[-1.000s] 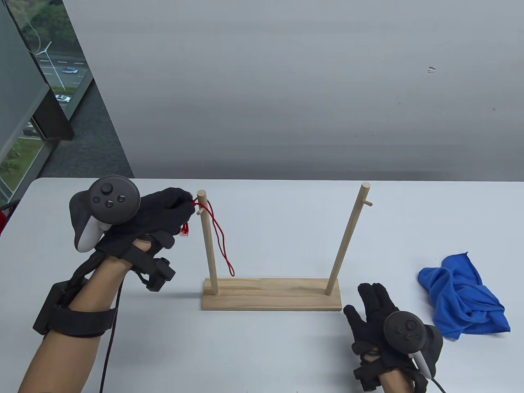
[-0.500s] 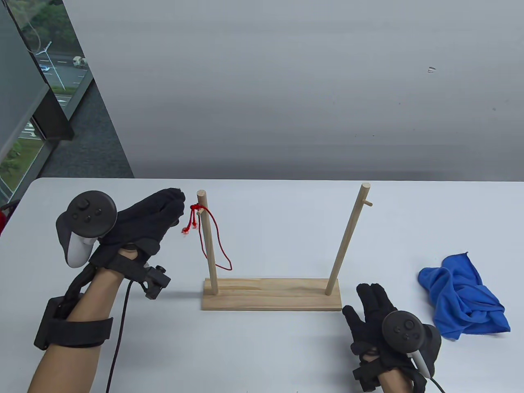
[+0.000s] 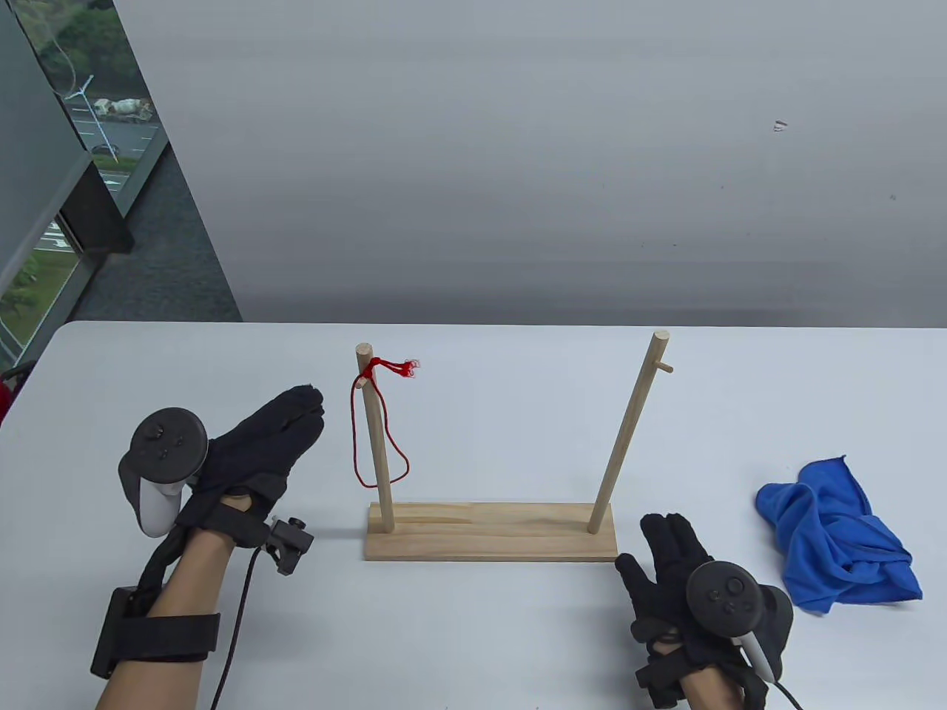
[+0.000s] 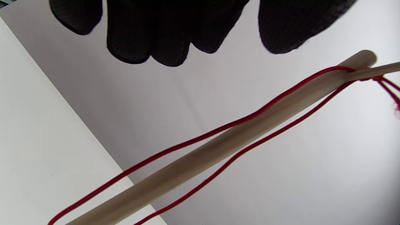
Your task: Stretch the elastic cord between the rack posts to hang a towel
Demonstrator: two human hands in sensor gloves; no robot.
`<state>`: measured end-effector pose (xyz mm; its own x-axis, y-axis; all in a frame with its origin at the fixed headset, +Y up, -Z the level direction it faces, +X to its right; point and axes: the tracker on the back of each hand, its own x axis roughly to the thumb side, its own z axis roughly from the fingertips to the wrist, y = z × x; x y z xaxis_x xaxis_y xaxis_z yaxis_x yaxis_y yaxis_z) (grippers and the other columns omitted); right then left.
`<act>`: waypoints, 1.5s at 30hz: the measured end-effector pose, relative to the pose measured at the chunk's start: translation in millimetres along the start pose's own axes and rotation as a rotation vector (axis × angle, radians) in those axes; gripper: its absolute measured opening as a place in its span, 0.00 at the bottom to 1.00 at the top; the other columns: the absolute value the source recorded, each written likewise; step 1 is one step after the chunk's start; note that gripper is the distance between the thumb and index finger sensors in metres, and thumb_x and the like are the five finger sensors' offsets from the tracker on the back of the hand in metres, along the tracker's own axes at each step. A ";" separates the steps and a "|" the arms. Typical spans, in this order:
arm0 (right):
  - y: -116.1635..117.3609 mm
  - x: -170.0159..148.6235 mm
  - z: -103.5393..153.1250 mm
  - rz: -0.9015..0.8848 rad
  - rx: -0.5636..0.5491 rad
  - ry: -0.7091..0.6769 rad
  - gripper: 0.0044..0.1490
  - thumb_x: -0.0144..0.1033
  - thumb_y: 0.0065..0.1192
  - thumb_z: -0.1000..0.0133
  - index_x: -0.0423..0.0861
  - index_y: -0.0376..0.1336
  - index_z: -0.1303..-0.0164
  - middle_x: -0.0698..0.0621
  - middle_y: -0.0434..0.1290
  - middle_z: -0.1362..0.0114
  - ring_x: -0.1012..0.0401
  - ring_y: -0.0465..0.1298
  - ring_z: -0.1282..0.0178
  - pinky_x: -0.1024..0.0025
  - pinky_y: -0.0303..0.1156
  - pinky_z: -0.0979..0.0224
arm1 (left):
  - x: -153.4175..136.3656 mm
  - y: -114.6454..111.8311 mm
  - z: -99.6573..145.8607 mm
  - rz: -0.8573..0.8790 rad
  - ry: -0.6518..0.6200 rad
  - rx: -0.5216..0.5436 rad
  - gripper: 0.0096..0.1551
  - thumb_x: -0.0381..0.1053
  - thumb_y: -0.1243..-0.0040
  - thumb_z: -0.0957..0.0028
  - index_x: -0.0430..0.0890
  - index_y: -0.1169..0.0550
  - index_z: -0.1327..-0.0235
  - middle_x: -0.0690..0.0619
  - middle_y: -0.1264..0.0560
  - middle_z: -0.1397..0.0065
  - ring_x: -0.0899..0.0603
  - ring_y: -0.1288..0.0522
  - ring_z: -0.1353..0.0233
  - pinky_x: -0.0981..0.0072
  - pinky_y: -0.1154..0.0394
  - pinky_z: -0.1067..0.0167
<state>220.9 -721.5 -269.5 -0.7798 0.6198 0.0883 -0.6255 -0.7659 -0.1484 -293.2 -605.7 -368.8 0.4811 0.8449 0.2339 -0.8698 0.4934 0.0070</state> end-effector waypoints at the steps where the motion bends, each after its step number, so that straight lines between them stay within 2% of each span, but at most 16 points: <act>1: 0.1 0.0 0.0 0.000 0.000 0.000 0.46 0.55 0.57 0.47 0.41 0.50 0.25 0.35 0.47 0.21 0.38 0.57 0.22 0.27 0.48 0.32 | -2.7 -3.0 0.4 -0.006 0.007 -0.010 0.37 0.65 0.35 0.51 0.47 0.23 0.33 0.45 0.21 0.29 0.31 0.22 0.31 0.34 0.30 0.34; 5: 0.7 0.3 -0.2 0.000 0.004 0.001 0.46 0.55 0.57 0.47 0.41 0.50 0.25 0.35 0.47 0.21 0.38 0.57 0.22 0.27 0.48 0.32 | -18.5 -25.7 1.8 -0.004 0.027 -0.088 0.36 0.62 0.33 0.52 0.48 0.24 0.31 0.46 0.22 0.27 0.32 0.24 0.29 0.35 0.31 0.33; 14: 0.6 0.0 0.5 -0.002 0.001 0.003 0.46 0.55 0.57 0.47 0.41 0.50 0.25 0.35 0.47 0.21 0.38 0.57 0.22 0.27 0.48 0.32 | -49.5 -71.4 7.4 -0.075 0.069 -0.175 0.39 0.55 0.28 0.56 0.48 0.26 0.30 0.46 0.25 0.25 0.32 0.26 0.26 0.34 0.34 0.30; 19: 0.6 -0.1 -0.1 -0.003 0.002 0.002 0.46 0.55 0.57 0.47 0.41 0.50 0.25 0.35 0.47 0.21 0.39 0.57 0.22 0.27 0.48 0.32 | -63.7 -91.4 10.8 -0.174 0.104 -0.162 0.41 0.57 0.24 0.58 0.47 0.26 0.30 0.46 0.24 0.26 0.33 0.25 0.27 0.35 0.33 0.30; 24: 0.8 0.0 -0.1 -0.002 0.005 0.001 0.46 0.55 0.57 0.47 0.41 0.50 0.25 0.35 0.47 0.21 0.38 0.57 0.22 0.27 0.48 0.32 | -77.7 -108.2 13.6 -0.194 0.124 -0.162 0.42 0.59 0.23 0.60 0.47 0.24 0.32 0.46 0.22 0.28 0.33 0.23 0.30 0.36 0.32 0.31; 32: 1.4 -0.1 -0.5 -0.001 0.008 0.002 0.46 0.55 0.57 0.47 0.41 0.50 0.25 0.35 0.47 0.21 0.38 0.57 0.22 0.27 0.48 0.32 | -92.7 -125.8 20.4 -0.294 0.124 -0.092 0.38 0.60 0.23 0.60 0.47 0.21 0.37 0.47 0.18 0.34 0.35 0.19 0.35 0.37 0.30 0.33; 36: 2.0 -0.2 -0.5 0.001 0.013 0.003 0.46 0.55 0.57 0.47 0.41 0.50 0.25 0.35 0.47 0.21 0.39 0.57 0.22 0.27 0.48 0.32 | -96.7 -130.4 21.8 -0.338 0.130 -0.099 0.33 0.61 0.29 0.55 0.48 0.21 0.38 0.49 0.17 0.35 0.36 0.19 0.36 0.38 0.29 0.34; 45: 6.0 7.7 -2.1 -0.049 0.008 -0.029 0.45 0.55 0.57 0.47 0.41 0.52 0.26 0.36 0.51 0.22 0.39 0.61 0.25 0.30 0.54 0.32 | -101.2 -137.6 22.8 -0.390 0.135 -0.107 0.32 0.60 0.30 0.54 0.48 0.21 0.39 0.49 0.17 0.36 0.36 0.18 0.37 0.38 0.29 0.34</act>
<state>211.2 -720.9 -271.8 -0.7482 0.6517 0.1242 -0.6634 -0.7360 -0.1349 -224.7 -763.8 -371.2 0.7878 0.6069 0.1047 -0.6072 0.7939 -0.0328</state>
